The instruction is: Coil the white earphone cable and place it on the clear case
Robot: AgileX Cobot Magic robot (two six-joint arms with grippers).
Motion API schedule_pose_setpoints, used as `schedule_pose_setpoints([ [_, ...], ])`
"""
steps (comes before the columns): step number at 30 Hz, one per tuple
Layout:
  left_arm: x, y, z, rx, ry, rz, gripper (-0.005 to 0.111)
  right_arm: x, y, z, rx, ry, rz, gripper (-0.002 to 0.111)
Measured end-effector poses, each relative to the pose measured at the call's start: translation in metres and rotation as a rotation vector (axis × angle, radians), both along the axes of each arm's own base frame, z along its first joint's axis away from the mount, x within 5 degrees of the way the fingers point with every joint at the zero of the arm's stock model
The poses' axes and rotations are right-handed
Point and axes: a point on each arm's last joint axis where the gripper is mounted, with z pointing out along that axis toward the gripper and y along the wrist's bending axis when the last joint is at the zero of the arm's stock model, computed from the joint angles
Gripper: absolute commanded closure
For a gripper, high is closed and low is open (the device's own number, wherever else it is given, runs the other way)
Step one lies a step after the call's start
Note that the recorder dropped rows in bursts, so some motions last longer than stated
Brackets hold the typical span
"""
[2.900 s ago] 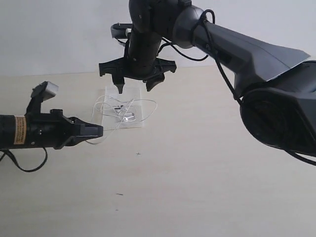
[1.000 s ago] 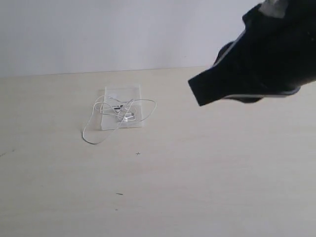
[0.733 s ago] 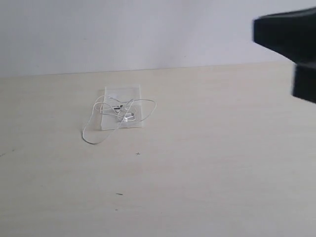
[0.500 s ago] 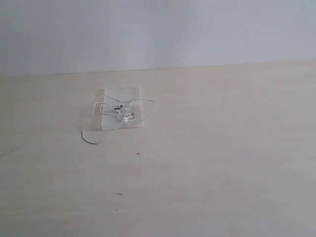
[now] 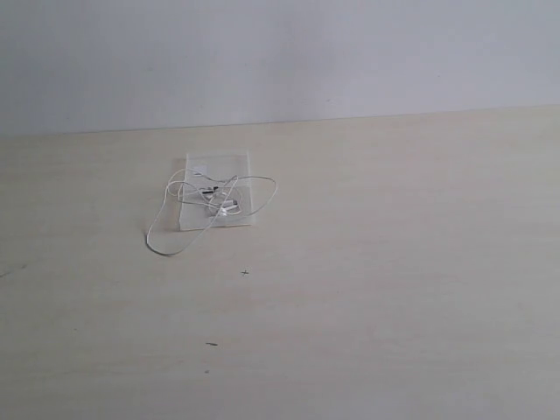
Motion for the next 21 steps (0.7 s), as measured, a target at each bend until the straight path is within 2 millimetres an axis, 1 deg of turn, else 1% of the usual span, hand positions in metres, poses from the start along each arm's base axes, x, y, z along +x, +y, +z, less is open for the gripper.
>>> schedule_pose_setpoints([
  [5,0.0,0.0,0.0,0.0,0.0,0.0,0.107,-0.0028,-0.0007,-0.0082,-0.023,0.079,-0.002,0.108],
  [10,0.0,0.0,0.0,0.0,0.0,0.0,0.107,-0.0019,-0.0061,-0.0095,-0.022,0.095,-0.101,0.108],
  [21,0.0,0.0,0.0,0.0,0.0,0.0,0.107,-0.0019,-0.0067,-0.0095,-0.021,0.095,-0.111,0.108],
])
